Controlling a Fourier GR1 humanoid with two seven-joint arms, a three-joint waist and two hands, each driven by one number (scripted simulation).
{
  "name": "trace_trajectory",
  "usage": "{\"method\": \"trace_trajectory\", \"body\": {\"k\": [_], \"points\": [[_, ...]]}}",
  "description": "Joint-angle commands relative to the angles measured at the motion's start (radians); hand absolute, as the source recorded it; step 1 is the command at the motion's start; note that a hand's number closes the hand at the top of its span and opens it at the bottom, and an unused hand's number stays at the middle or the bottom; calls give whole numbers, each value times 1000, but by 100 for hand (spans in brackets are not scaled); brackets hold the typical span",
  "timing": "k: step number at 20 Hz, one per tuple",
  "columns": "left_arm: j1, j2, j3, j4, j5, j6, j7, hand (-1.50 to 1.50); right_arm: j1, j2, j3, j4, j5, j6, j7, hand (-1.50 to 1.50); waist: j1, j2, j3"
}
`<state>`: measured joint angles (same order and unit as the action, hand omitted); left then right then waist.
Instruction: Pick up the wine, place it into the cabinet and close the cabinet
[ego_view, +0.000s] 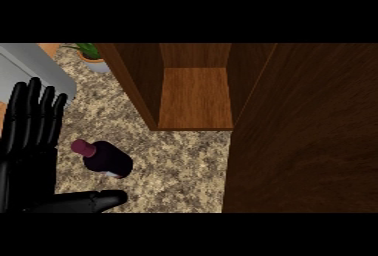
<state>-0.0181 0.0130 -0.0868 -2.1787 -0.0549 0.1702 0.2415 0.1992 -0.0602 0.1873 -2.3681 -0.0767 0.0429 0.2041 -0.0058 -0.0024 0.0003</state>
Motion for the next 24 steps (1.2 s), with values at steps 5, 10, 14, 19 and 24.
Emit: {"method": "trace_trajectory", "body": {"k": [5, 10, 14, 19, 24], "points": [[-153, 10, -7, -106, -54, 65, 293, -150, -62, 32, 136, -172, 79, -78, 230, -150, 3, 1, -1], [-119, -1, -63, -208, -123, 87, 381, -150, -140, 29, 143, -205, 112, -123, 338, -150, 6, 1, 0], [-103, -13, -143, -175, -211, 145, 385, -150, -145, 42, 240, -231, 188, -175, 387, -150, 3, 0, -1], [-130, -13, -138, -251, -226, 145, 491, -150, -65, 11, 310, -273, 209, -184, 363, -150, -2, -2, 0], [-84, 1, -96, -216, -217, 136, 441, -150, -184, 7, 297, -274, 242, -257, 476, -150, 1, -1, -2]]}}
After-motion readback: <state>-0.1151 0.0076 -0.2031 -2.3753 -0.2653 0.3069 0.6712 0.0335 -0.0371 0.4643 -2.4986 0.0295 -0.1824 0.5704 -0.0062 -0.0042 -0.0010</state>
